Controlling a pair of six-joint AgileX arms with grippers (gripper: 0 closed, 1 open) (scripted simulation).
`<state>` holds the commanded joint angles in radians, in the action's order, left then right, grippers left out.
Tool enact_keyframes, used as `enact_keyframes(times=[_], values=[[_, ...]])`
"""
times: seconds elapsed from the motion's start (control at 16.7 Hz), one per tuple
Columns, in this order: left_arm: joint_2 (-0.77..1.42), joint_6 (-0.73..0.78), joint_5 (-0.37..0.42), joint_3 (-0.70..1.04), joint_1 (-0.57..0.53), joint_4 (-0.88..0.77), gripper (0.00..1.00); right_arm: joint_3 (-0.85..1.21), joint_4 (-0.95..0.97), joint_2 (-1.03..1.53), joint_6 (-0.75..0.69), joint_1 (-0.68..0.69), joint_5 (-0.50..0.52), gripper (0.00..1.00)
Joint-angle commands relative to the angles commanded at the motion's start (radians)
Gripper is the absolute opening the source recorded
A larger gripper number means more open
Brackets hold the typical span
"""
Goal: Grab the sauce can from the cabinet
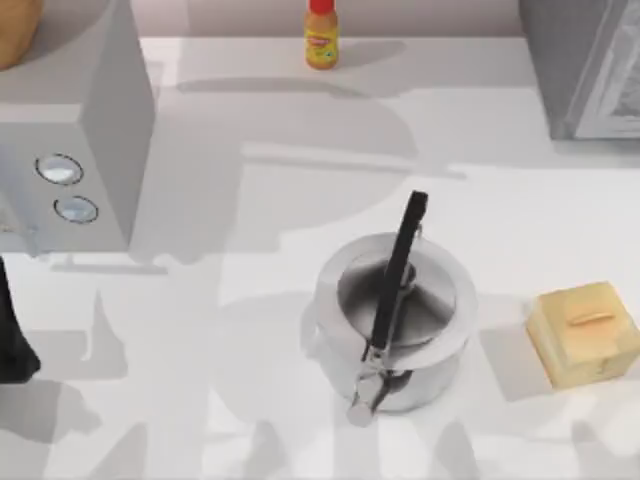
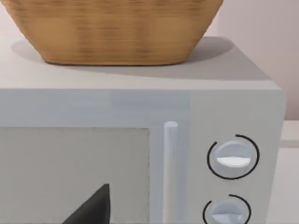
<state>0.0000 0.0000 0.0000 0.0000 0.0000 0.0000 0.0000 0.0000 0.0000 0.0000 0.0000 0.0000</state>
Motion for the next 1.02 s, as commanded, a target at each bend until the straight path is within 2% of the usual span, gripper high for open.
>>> enact_keyframes(times=[0.24, 0.42, 0.66, 1.02], values=[[0.0, 0.0, 0.0, 0.0, 0.0, 0.0, 1.0, 0.032, -0.007, 0.027, 0.001, 0.005, 0.004, 1.0], [0.0, 0.0, 0.0, 0.0, 0.0, 0.0, 1.0, 0.159, -0.036, 0.133, 0.005, 0.022, 0.019, 1.0], [0.0, 0.0, 0.0, 0.0, 0.0, 0.0, 1.0, 0.456, -0.11, 0.367, 0.009, 0.055, 0.053, 1.0], [0.0, 0.0, 0.0, 0.0, 0.0, 0.0, 1.0, 1.026, -0.255, 0.807, 0.011, 0.114, 0.117, 1.0]])
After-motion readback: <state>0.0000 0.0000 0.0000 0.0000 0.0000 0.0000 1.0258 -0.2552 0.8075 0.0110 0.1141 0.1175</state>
